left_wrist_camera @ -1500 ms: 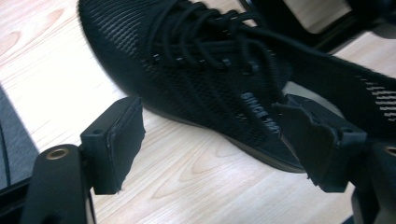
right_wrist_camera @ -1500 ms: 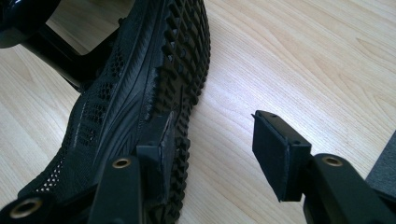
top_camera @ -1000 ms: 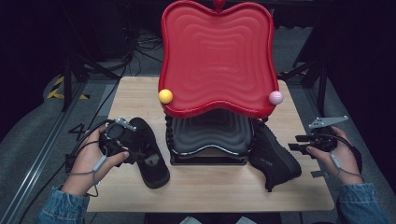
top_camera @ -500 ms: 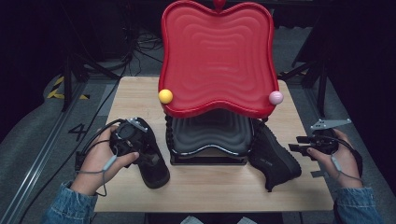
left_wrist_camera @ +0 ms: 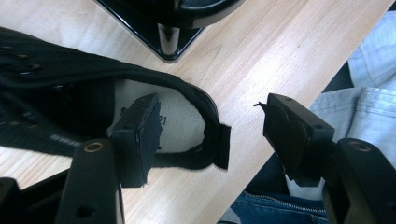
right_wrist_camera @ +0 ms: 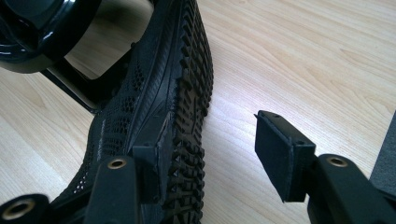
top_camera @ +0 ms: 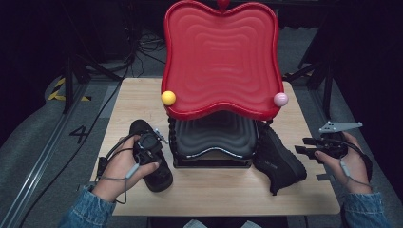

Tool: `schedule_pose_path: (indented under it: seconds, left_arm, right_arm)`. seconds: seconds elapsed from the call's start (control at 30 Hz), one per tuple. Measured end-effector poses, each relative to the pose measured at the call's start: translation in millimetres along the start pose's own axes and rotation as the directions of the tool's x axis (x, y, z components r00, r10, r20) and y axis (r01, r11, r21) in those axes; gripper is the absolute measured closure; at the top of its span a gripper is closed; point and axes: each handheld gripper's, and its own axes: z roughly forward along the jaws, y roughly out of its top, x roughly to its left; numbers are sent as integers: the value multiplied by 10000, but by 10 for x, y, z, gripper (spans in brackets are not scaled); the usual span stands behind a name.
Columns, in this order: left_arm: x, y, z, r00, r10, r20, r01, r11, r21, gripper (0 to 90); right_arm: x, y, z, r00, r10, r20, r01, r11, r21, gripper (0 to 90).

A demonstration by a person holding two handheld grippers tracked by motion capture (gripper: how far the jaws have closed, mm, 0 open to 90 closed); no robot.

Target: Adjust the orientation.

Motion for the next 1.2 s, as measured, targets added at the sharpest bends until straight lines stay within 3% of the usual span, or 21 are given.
schedule_pose_path:
  seconds: [0.33, 0.4, 0.43, 0.63, 0.83, 0.97, 1.2]
  left_arm:
    - [106, -28, 310, 9986, -490, 184, 487, 9986, 183, 448]
    - [129, -40, 355, 9982, -440, 402, 432, 9989, 188, 500]
    - [157, -55, 395, 9958, -407, 817, 410, 9992, -28, 569]
    - [187, -56, 507, 9924, -747, 973, 751, 9972, -5, 652]
    - [179, -45, 578, 9915, -1037, 784, 1025, 9945, 203, 740]
    - [174, -53, 595, 9873, -1347, 847, 1330, 9908, 259, 751]
    - [136, -36, 621, 9889, -1375, 563, 1350, 9898, 452, 747]
  right_arm:
    - [-10, -9, -20, 10000, 15, 14, -15, 9999, -121, 476]
    - [-14, -13, -17, 10000, 19, 32, -19, 9999, -100, 476]
    - [-14, -14, -12, 10000, 9, 27, -9, 10000, -97, 477]
    - [6, -2, -29, 9999, -106, 44, 106, 9999, -85, 482]
    - [6, -6, -16, 9999, -120, 10, 120, 9999, -5, 482]
    - [9, -8, -5, 10000, -88, -1, 88, 10000, 34, 482]
    - [24, -3, -6, 9997, -213, 111, 213, 9998, -2, 486]
